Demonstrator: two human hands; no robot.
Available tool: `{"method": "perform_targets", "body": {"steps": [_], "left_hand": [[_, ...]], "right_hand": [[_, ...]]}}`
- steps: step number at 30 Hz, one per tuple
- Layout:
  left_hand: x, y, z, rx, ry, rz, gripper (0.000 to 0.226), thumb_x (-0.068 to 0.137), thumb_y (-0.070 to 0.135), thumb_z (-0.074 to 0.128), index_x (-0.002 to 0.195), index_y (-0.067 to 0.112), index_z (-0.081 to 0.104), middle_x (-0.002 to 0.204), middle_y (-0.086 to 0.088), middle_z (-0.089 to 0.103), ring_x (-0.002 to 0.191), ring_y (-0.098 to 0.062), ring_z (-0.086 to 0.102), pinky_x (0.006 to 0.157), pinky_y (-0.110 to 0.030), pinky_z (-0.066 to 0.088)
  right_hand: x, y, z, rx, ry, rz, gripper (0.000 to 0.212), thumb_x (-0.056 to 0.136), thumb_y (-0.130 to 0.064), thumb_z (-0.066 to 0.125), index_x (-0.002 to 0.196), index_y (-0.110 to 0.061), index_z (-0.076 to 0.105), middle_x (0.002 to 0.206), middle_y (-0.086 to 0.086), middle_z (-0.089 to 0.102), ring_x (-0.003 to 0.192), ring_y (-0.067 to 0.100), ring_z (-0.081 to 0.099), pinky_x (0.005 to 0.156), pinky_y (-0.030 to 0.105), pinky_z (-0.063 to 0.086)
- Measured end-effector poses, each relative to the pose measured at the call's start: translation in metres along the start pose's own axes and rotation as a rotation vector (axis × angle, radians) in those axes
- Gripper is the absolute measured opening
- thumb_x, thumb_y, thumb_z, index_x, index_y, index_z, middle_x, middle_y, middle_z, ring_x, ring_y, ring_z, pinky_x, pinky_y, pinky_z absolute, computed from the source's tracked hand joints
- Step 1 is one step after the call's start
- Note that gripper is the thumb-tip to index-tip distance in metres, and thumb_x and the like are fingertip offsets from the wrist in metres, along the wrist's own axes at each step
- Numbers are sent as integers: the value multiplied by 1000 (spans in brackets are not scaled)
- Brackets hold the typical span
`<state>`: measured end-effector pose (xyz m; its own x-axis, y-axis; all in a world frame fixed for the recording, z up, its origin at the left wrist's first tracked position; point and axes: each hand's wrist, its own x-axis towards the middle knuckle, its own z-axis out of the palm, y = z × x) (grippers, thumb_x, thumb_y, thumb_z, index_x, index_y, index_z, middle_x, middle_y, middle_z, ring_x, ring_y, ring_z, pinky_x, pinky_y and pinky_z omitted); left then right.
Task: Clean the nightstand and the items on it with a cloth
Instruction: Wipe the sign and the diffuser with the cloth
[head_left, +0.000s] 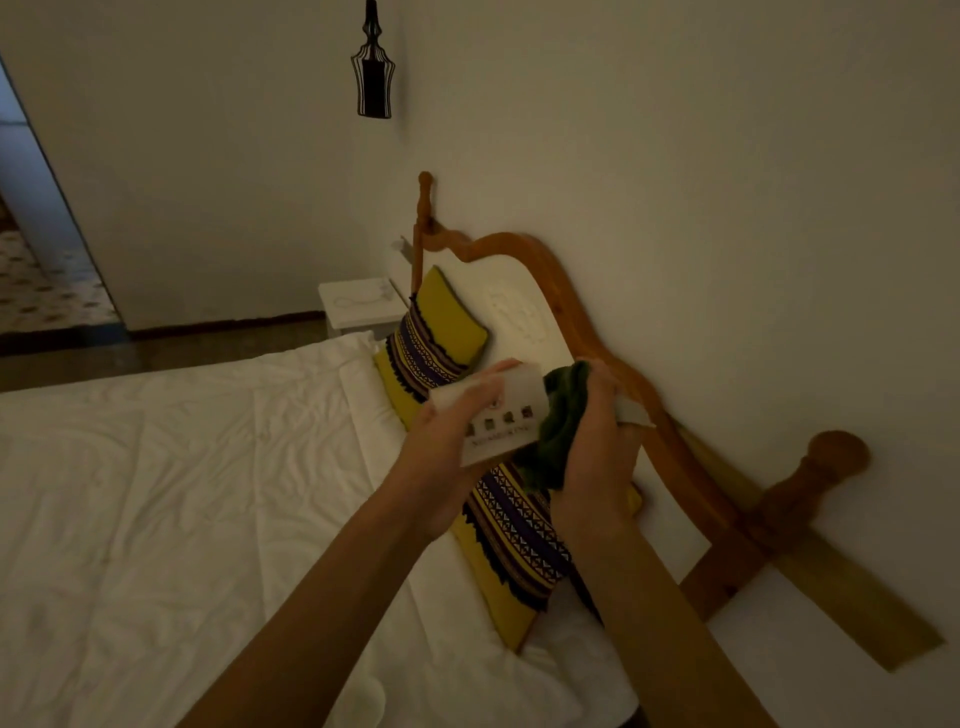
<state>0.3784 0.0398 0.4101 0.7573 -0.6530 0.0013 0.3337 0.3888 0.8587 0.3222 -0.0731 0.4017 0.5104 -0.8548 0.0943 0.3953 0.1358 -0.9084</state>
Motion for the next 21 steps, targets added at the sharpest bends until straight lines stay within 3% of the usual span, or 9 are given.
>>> {"method": "perform_targets", "body": {"steps": [2, 4, 7, 9, 11, 14, 17, 19, 21], "left_hand": [[4, -2, -6, 17, 232, 43, 46, 75, 36, 79, 113, 11, 70, 101, -11, 76, 89, -21, 74, 66, -26, 58], [7, -7, -9, 117, 358, 100, 38, 81, 39, 77, 107, 13, 69, 94, -7, 77, 82, -17, 76, 60, -25, 58], [2, -20, -4, 260, 411, 93, 30, 94, 48, 59, 100, 19, 65, 93, -7, 73, 72, -9, 73, 52, -25, 55], [-5, -26, 2, 322, 307, 69, 38, 101, 52, 39, 102, 24, 65, 99, -11, 70, 82, -10, 71, 58, -29, 60], [-14, -23, 8, 283, 171, -8, 45, 100, 58, 27, 111, 34, 64, 99, 5, 74, 84, -3, 71, 58, -17, 58], [-23, -9, 5, 288, -19, -87, 52, 84, 72, 30, 100, 42, 69, 86, 19, 77, 80, 3, 72, 57, -15, 56], [-27, 0, -2, 387, -122, -145, 53, 72, 83, 33, 108, 59, 64, 107, 20, 74, 98, 0, 71, 76, -27, 61], [-27, 2, -9, 364, -129, -131, 53, 76, 80, 39, 115, 55, 63, 116, 11, 72, 106, -10, 70, 88, -38, 59], [-26, 5, -13, 299, -133, -55, 48, 87, 70, 40, 121, 46, 64, 119, 6, 72, 110, -15, 69, 87, -35, 58]], "right_hand": [[-4, -4, 1, 108, -27, 78, 27, 92, -47, 64, 99, -22, 71, 85, 1, 73, 76, 15, 72, 65, 34, 60], [-10, -8, 4, 229, -72, 207, 42, 95, -51, 60, 112, -15, 72, 103, 8, 76, 91, 23, 76, 76, 42, 62], [-21, -6, 12, 228, -142, 258, 39, 99, -53, 52, 99, -26, 79, 105, 8, 78, 96, 28, 76, 73, 42, 62], [-29, -3, 21, 132, -90, 198, 32, 98, -49, 55, 97, -27, 79, 101, 5, 78, 94, 25, 76, 76, 42, 63], [-34, 2, 27, 53, -55, 74, 22, 99, -39, 57, 94, -29, 77, 94, -3, 77, 93, 19, 75, 77, 36, 62], [-39, 9, 29, -40, -50, -134, 15, 101, -28, 56, 101, -29, 72, 92, -13, 74, 90, 8, 72, 71, 24, 58], [-42, 9, 32, -66, -82, -241, 16, 96, -33, 56, 105, -27, 68, 91, -21, 71, 90, 2, 69, 71, 18, 56], [-42, 8, 35, -73, -113, -287, 22, 91, -40, 57, 106, -27, 67, 94, -19, 70, 93, 4, 69, 74, 21, 56], [-43, 8, 38, -109, -160, -341, 31, 88, -46, 58, 109, -26, 67, 99, -15, 70, 97, 8, 68, 78, 24, 58]]}}
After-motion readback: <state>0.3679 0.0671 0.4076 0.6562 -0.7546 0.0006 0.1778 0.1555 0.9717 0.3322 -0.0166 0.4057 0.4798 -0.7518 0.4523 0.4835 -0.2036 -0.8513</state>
